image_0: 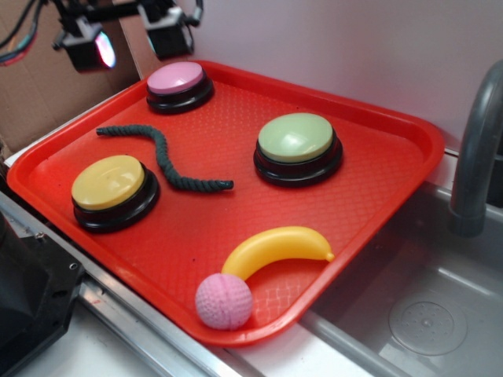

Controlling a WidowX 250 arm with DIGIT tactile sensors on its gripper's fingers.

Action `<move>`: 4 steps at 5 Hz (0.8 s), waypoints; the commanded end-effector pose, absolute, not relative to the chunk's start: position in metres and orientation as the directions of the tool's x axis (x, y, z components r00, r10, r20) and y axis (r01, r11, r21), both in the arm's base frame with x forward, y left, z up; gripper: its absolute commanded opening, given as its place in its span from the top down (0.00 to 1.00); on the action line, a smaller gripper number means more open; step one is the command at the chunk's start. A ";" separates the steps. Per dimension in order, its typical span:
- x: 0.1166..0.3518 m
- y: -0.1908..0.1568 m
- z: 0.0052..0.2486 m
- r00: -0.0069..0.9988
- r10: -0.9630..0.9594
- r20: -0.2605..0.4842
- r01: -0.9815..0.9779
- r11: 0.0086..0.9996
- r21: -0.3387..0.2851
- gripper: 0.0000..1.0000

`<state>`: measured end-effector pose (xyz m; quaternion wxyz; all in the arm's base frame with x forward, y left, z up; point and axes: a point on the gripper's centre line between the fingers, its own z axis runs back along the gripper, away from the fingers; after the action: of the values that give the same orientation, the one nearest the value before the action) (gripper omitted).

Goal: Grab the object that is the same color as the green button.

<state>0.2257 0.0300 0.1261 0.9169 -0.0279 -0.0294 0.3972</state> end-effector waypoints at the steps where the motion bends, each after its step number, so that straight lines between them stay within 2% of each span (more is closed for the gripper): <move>1: 0.248 0.061 0.072 0.578 0.814 0.061 -0.814 0.580 -0.027 0.00; 2: 0.249 0.072 0.048 0.519 0.850 0.095 -0.852 0.523 -0.021 0.00; 3: 0.246 0.078 0.036 0.489 0.866 0.102 -0.867 0.496 -0.049 0.00; 4: 0.244 0.083 0.024 0.465 0.880 0.092 -0.882 0.470 -0.040 0.00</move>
<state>0.2514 0.0705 0.0212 0.8607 0.0039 -0.0428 0.5072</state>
